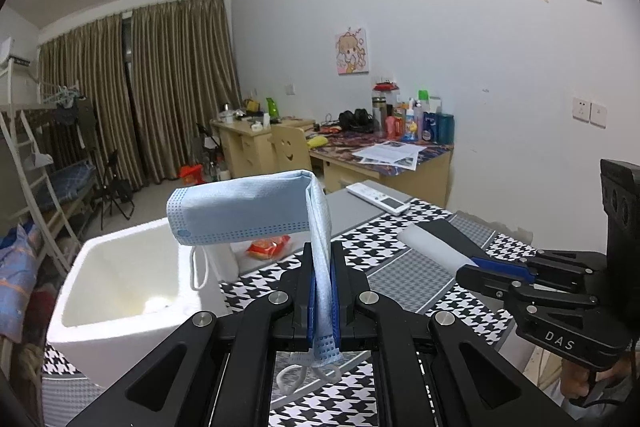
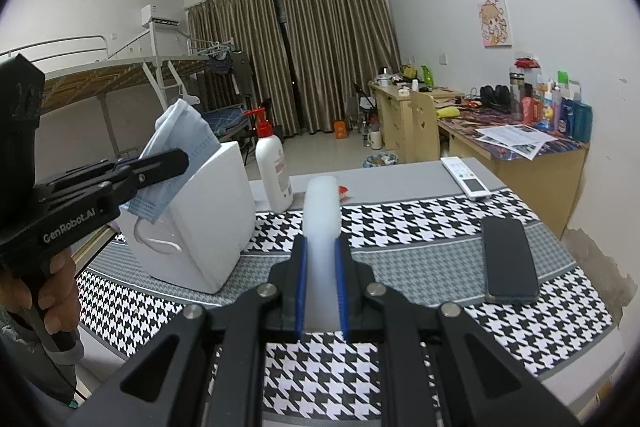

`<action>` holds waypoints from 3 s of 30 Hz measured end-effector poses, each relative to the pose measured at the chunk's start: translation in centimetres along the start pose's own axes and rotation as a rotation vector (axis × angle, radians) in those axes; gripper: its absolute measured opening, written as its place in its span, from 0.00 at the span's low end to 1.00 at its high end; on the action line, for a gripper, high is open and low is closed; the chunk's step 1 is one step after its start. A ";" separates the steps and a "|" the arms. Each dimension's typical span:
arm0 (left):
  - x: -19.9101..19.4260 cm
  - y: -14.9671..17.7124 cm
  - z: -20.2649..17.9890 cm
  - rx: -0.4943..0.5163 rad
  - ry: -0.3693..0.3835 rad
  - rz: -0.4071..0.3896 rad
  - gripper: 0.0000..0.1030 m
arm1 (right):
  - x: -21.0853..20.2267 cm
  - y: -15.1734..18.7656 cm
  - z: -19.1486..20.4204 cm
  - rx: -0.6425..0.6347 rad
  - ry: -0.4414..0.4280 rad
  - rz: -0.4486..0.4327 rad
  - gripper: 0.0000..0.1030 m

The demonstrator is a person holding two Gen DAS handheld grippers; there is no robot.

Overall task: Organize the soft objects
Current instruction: 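Carry the mask with the left gripper while the right gripper carries the roller over the box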

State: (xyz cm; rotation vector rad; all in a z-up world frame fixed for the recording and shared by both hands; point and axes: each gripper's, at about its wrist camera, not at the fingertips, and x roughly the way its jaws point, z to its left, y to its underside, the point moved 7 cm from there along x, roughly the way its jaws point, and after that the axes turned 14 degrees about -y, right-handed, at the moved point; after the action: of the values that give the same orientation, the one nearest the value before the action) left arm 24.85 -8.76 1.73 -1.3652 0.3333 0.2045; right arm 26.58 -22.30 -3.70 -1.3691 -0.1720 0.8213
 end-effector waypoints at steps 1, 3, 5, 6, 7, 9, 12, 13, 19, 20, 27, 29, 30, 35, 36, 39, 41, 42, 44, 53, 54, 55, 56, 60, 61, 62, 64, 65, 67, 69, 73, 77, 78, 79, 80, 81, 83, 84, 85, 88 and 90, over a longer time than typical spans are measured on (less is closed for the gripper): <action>0.0 -0.1 0.2 -0.002 -0.008 -0.002 0.06 | 0.1 -0.2 0.1 -0.002 -0.006 -0.002 0.16; 0.0 -0.3 0.6 -0.004 -0.021 -0.007 0.06 | 0.4 -0.5 0.3 -0.008 -0.014 -0.007 0.16; -0.1 -0.6 1.1 -0.018 -0.041 -0.013 0.06 | 0.7 -0.8 0.5 -0.014 -0.022 -0.010 0.16; -0.1 -0.7 1.3 -0.021 -0.042 -0.015 0.06 | 0.8 -1.0 0.7 -0.017 -0.025 -0.011 0.16; -0.1 -0.8 1.4 -0.022 -0.048 -0.018 0.06 | 0.9 -1.1 0.8 -0.021 -0.027 -0.012 0.16; -0.2 -1.0 1.8 -0.022 -0.059 -0.025 0.06 | 1.0 -1.4 1.0 -0.027 -0.032 -0.015 0.16; -0.2 -1.2 2.1 -0.022 -0.070 -0.031 0.06 | 1.4 -1.8 1.4 -0.034 -0.041 -0.018 0.16; -0.2 -1.2 2.2 -0.023 -0.071 -0.032 0.06 | 1.5 -1.9 1.4 -0.036 -0.043 -0.018 0.16; 0.2 -1.5 3.1 -0.038 -0.093 -0.043 0.06 | 2.1 -2.5 2.2 -0.053 -0.058 -0.023 0.16; 0.1 -1.6 3.3 -0.039 -0.097 -0.046 0.06 | 2.1 -2.6 2.3 -0.055 -0.060 -0.025 0.16; 0.3 -1.9 4.7 -0.059 -0.113 -0.048 0.06 | 3.3 -3.8 3.6 -0.071 -0.083 -0.017 0.16; 0.3 -2.0 5.2 -0.066 -0.118 -0.053 0.06 | 3.6 -4.1 4.1 -0.082 -0.091 -0.017 0.16; 0.2 -2.1 5.5 -0.071 -0.123 -0.057 0.06 | 3.8 -4.2 4.3 -0.085 -0.096 -0.016 0.16; 0.4 -2.4 6.6 -0.085 -0.156 -0.059 0.06 | 4.7 -5.2 5.1 -0.102 -0.118 -0.013 0.16; 0.5 -2.4 6.8 -0.084 -0.160 -0.059 0.06 | 4.8 -5.3 5.3 -0.103 -0.123 -0.015 0.16; 0.6 -2.5 7.4 -0.084 -0.173 -0.061 0.06 | 5.3 -5.7 5.4 -0.111 -0.137 -0.017 0.16; 0.7 -2.5 7.8 -0.085 -0.181 -0.058 0.06 | 5.6 -5.9 5.6 -0.111 -0.148 -0.017 0.16; 0.8 -2.5 8.0 -0.086 -0.186 -0.055 0.06 | 5.8 -6.1 5.7 -0.114 -0.154 -0.018 0.16; 1.0 -2.4 8.5 -0.095 -0.201 -0.049 0.06 | 6.2 -6.2 6.0 -0.116 -0.162 -0.014 0.16; 1.5 -2.4 10.4 -0.120 -0.244 -0.039 0.06 | 7.9 -6.6 6.9 -0.121 -0.195 0.000 0.16; 1.6 -2.3 10.6 -0.122 -0.246 -0.037 0.06 | 8.0 -6.6 7.0 -0.124 -0.197 0.003 0.16; 1.7 -2.3 10.9 -0.125 -0.250 -0.036 0.06 | 8.2 -6.6 7.0 -0.127 -0.199 0.005 0.16; 1.8 -2.3 11.0 -0.127 -0.252 -0.035 0.06 | 8.3 -6.7 7.1 -0.127 -0.202 0.007 0.16; 2.2 -2.0 11.7 -0.140 -0.266 -0.024 0.06 | 9.1 -6.9 7.5 -0.132 -0.206 0.023 0.16; 2.2 -1.9 11.9 -0.142 -0.270 -0.023 0.06 | 9.3 -6.9 7.6 -0.134 -0.206 0.027 0.16; 2.3 -1.9 12.2 -0.147 -0.275 -0.022 0.06 | 9.5 -6.8 7.8 -0.137 -0.206 0.033 0.16; 2.3 -1.7 12.7 -0.153 -0.284 -0.019 0.06 | 9.8 -6.8 7.9 -0.139 -0.210 0.042 0.16; 2.3 -1.7 12.9 -0.156 -0.291 -0.019 0.06 | 10.1 -6.9 8.2 -0.143 -0.214 0.046 0.16; 2.4 -1.5 13.3 -0.161 -0.296 -0.015 0.06 | 10.4 -6.9 8.6 -0.144 -0.220 0.052 0.16; 2.4 -1.3 13.7 -0.166 -0.304 -0.011 0.06 | 10.8 -6.9 8.9 -0.146 -0.225 0.061 0.16; 2.4 -0.9 14.6 -0.169 -0.323 -0.003 0.06 | 11.4 -7.0 9.8 -0.149 -0.240 0.073 0.16; 2.3 -0.6 15.0 -0.175 -0.323 -0.001 0.06 | 12.1 -7.0 10.5 -0.159 -0.250 0.087 0.16; 2.4 -0.7 15.0 -0.175 -0.325 0.000 0.06 | 12.3 -7.1 10.7 -0.162 -0.252 0.091 0.16; 2.4 -0.7 15.1 -0.175 -0.327 -0.001 0.06 | 12.5 -7.1 10.8 -0.164 -0.252 0.094 0.16; 2.4 -0.7 15.2 -0.175 -0.331 -0.003 0.06 | 12.6 -7.2 10.9 -0.166 -0.253 0.097 0.16; 2.4 -0.7 15.4 -0.175 -0.338 -0.003 0.06 | 12.8 -7.2 10.9 -0.168 -0.256 0.101 0.16; 2.3 -0.6 15.7 -0.176 -0.348 -0.005 0.06 | 13.0 -7.2 11.1 -0.171 -0.260 0.108 0.16; 2.3 -0.5 15.9 -0.178 -0.353 -0.005 0.06 | 13.2 -7.2 11.2 -0.172 -0.262 0.111 0.16; 2.2 -0.5 16.1 -0.178 -0.356 -0.005 0.06 | 13.4 -7.2 11.3 -0.172 -0.267 0.117 0.16; 2.2 -0.3 16.5 -0.182 -0.364 -0.003 0.06 | 13.9 -7.1 11.8 -0.176 -0.281 0.131 0.16; 2.3 -0.2 16.7 -0.187 -0.365 -0.001 0.06 | 14.4 -7.0 12.1 -0.178 -0.284 0.141 0.16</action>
State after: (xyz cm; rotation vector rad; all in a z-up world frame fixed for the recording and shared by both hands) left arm 28.94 7.42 3.94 -1.4791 0.0071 0.4859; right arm 33.03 -3.83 0.53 -1.4376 -0.3801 1.1405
